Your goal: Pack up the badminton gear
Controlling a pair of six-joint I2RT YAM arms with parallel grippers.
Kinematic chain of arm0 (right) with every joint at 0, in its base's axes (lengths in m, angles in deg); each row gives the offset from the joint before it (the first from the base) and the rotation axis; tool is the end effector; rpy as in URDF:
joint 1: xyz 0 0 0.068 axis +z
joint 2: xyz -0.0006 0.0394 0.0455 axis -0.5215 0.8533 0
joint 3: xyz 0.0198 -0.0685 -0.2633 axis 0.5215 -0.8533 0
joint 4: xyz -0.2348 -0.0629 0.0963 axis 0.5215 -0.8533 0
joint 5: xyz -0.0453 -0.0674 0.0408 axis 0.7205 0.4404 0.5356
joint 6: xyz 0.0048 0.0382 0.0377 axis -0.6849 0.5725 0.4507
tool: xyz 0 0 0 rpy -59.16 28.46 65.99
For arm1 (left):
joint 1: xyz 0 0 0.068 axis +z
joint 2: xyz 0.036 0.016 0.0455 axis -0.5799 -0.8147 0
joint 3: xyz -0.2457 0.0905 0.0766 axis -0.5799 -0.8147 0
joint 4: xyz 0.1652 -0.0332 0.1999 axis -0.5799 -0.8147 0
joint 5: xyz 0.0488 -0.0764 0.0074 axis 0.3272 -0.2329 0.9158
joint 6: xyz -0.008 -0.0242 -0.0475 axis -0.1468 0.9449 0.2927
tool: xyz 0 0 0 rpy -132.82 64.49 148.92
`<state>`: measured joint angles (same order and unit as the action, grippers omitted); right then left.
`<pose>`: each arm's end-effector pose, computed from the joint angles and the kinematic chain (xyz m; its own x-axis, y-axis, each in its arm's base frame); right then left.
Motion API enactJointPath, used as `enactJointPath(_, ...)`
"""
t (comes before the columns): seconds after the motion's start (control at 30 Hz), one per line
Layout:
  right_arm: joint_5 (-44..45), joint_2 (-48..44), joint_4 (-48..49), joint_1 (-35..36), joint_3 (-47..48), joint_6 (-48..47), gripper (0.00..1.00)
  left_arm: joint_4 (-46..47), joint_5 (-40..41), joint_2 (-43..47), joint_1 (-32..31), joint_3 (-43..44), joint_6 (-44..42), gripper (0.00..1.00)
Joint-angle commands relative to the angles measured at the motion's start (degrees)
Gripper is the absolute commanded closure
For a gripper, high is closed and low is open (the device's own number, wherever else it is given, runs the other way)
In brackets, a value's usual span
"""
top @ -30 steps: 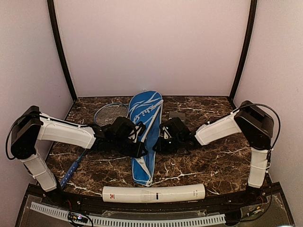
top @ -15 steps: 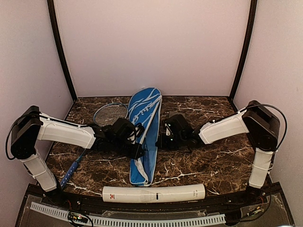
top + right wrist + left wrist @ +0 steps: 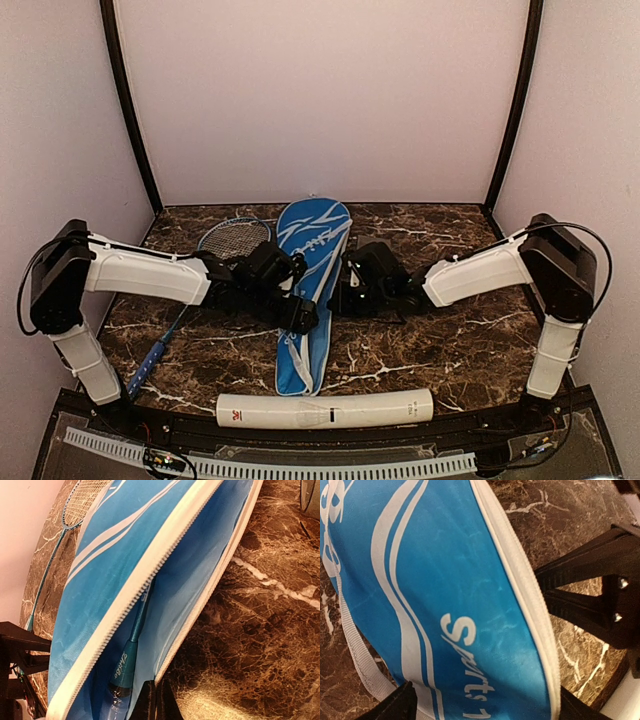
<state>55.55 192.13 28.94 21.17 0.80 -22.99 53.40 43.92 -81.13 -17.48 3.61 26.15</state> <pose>0.2341 0.3086 0.1563 -0.8558 0.0670 -0.5129 -0.2808 0.7726 0.5694 0.2167 -0.2861 0.1868 -0.7727 0.2254 -0.5935 0.4805 0.8185 -0.3148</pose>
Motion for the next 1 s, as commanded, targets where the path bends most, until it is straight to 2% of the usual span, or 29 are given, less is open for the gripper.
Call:
enactJointPath(0.0, 1.78, -2.98, 1.53, 0.71, -0.25, -0.59, 1.00, -6.89, 3.52, -2.18, -1.54, 3.05, -1.53, 0.10)
enactJointPath(0.2, 2.35, -3.37, 1.69, 0.68, -0.23, -0.81, 1.00, -13.63, 8.69, -5.51, -2.61, 7.48, -2.01, 0.08)
enactJointPath(0.43, 2.83, -3.68, 2.16, 0.69, -0.05, -0.93, 1.00, -17.42, 10.35, -9.04, -3.04, 9.11, -2.01, 0.06)
enactJointPath(0.77, 4.42, -3.66, 1.18, 0.68, 0.02, -1.50, 1.00, -25.14, 19.66, -9.49, -3.06, 10.74, -2.71, 0.05)
enactJointPath(0.83, 4.70, -3.38, 1.01, 0.70, 0.04, -1.51, 1.00, -25.06, 19.87, -9.34, -3.06, 10.69, -2.92, 0.04)
enactJointPath(0.97, 4.37, -2.52, 1.34, 0.73, 0.06, -1.37, 1.00, -19.86, 14.33, -7.56, -3.06, 9.47, -3.83, 0.04)
